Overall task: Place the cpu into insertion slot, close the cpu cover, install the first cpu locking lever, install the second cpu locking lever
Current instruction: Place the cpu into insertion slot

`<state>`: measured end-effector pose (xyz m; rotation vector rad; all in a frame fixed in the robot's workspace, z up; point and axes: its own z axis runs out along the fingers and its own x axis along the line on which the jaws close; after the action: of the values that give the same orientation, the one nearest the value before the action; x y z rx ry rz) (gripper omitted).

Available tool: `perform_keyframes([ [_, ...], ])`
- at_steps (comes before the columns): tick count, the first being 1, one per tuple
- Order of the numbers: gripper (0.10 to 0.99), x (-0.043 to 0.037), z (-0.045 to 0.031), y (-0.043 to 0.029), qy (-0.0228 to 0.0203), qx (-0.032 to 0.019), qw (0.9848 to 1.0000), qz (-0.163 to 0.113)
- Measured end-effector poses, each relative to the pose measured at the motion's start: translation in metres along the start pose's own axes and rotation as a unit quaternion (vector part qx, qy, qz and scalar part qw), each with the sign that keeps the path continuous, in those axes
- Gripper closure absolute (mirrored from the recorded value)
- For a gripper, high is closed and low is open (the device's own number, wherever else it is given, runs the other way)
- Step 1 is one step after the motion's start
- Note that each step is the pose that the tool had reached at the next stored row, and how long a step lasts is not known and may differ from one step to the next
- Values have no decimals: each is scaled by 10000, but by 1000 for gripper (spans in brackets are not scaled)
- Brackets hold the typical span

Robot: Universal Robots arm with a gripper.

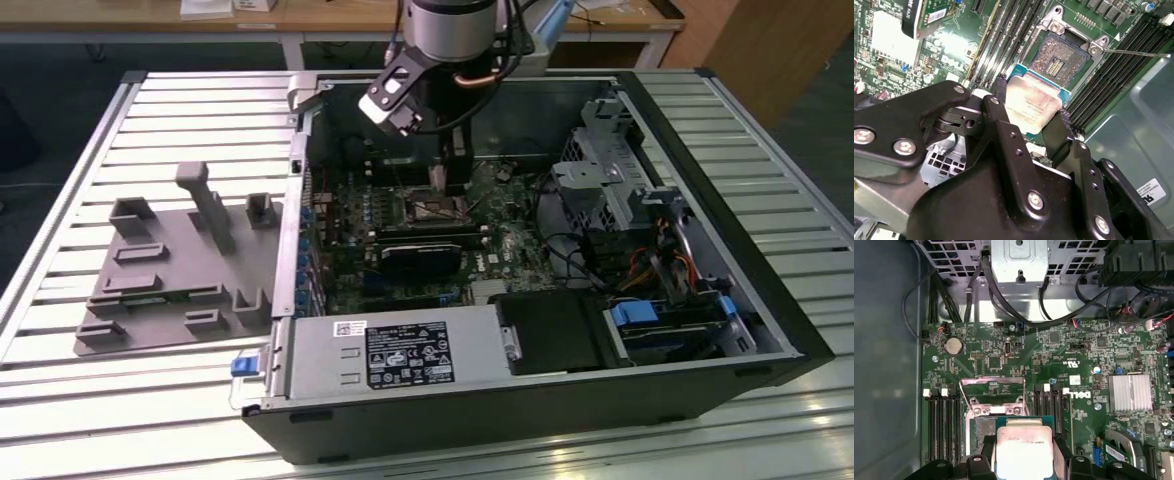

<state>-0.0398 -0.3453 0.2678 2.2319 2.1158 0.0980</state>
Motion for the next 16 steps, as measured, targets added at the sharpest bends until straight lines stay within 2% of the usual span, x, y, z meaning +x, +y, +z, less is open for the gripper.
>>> perform_keyframes([
  [9, 549, 47, 97, -24, -1, 0, 10000, -1],
  [16, 549, 51, 156, -42, 15, 0, 9999, -162],
])
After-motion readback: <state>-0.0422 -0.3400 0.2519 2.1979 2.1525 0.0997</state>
